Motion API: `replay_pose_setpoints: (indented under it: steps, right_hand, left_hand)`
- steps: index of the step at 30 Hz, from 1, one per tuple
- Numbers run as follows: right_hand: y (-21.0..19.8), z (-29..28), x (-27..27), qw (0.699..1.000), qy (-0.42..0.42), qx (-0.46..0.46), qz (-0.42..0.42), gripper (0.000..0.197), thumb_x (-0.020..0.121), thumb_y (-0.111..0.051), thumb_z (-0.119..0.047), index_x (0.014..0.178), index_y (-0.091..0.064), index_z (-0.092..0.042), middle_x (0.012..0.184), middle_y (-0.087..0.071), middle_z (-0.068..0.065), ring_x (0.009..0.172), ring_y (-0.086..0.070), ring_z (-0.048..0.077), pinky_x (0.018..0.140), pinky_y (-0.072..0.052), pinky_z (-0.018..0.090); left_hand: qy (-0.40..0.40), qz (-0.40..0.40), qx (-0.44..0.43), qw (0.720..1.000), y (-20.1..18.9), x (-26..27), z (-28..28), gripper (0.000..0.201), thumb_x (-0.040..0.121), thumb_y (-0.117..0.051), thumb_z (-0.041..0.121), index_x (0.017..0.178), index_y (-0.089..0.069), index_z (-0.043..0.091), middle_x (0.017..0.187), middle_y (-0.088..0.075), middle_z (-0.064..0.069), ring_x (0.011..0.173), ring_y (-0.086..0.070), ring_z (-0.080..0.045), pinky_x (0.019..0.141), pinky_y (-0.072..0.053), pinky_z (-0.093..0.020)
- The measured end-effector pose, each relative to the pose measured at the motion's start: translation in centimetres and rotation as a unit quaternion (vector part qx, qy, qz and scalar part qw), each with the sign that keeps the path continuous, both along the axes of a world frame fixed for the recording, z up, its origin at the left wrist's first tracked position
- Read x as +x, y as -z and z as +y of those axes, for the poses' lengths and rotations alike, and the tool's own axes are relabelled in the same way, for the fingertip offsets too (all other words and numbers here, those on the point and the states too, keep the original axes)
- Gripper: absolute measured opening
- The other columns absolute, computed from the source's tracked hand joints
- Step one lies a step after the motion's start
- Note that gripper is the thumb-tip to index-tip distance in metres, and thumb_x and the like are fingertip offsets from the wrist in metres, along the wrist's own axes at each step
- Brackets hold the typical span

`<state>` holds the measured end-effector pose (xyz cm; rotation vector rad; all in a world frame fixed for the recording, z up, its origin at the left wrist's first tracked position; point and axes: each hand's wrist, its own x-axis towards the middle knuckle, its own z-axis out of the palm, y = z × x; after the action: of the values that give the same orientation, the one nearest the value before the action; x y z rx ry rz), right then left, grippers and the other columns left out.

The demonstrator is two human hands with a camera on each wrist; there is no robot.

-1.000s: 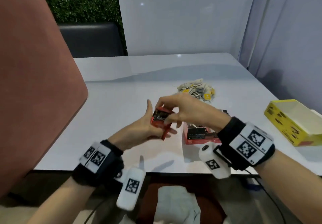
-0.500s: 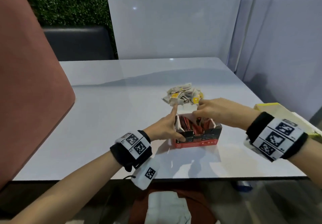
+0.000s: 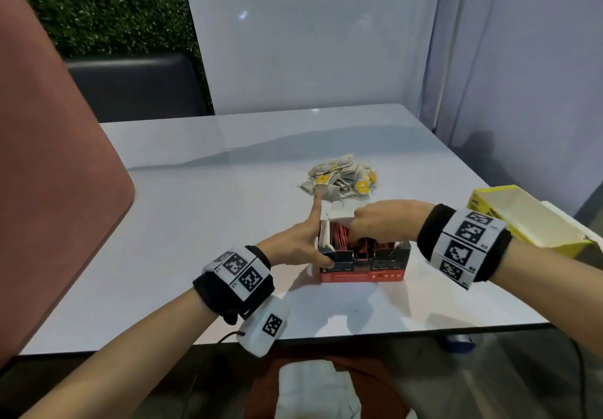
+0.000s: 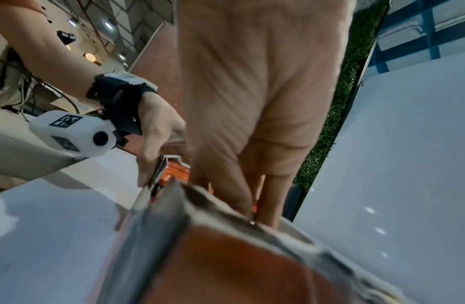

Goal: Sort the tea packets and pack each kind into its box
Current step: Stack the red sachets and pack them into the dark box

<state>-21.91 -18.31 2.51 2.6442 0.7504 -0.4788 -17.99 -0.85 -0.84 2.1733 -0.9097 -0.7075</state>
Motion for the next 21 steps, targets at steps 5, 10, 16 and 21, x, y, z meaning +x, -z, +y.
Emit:
replay_pose_setpoints:
  steps: [5,10,16,21]
  right_hand:
    - [1.0,-0.8,0.3,0.988,0.052,0.144,0.028,0.034,0.076,-0.047,0.008,0.096,-0.063,-0.015,0.097,-0.064,0.009,0.074,-0.058,0.023,0.066,-0.051,0.032]
    - [1.3,-0.9,0.5,0.973,0.057,0.226,0.004,0.034,0.071,-0.052,0.007,0.092,-0.064,-0.017,0.092,-0.063,0.003,0.076,-0.055,0.02,0.069,-0.052,0.036]
    - [0.8,-1.9,-0.5,0.927,0.048,0.367,-0.055,0.032,0.081,-0.055,0.006,0.105,-0.064,-0.014,0.115,-0.057,0.001,0.101,-0.055,0.014,0.085,-0.051,0.027]
    - [0.4,-4.3,-1.3,0.816,0.123,0.514,-0.231,0.021,0.085,-0.059,0.004,0.099,-0.064,-0.01,0.109,-0.064,0.004,0.095,-0.059,0.011,0.081,-0.052,0.022]
  left_hand:
    - [0.004,0.001,-0.007,1.0,0.2,0.0,0.4,0.121,0.081,-0.068,0.009,0.136,0.039,0.027,0.124,-0.058,-0.005,0.104,-0.061,-0.021,0.09,-0.048,-0.024]
    - [-0.006,0.007,-0.023,1.0,0.5,0.1,0.9,0.12,0.082,-0.068,0.009,0.136,0.038,0.027,0.125,-0.054,0.001,0.113,-0.056,-0.019,0.09,-0.045,-0.019]
    - [-0.029,0.033,-0.04,0.998,1.3,0.7,1.8,0.12,0.079,-0.072,0.013,0.141,0.03,0.022,0.129,-0.043,0.005,0.116,-0.045,-0.007,0.093,-0.043,-0.018]
    - [-0.058,0.023,-0.082,0.995,2.1,0.8,2.2,0.087,0.074,-0.076,0.012,0.128,-0.008,0.019,0.128,-0.046,-0.008,0.118,-0.048,-0.017,0.098,-0.047,-0.03]
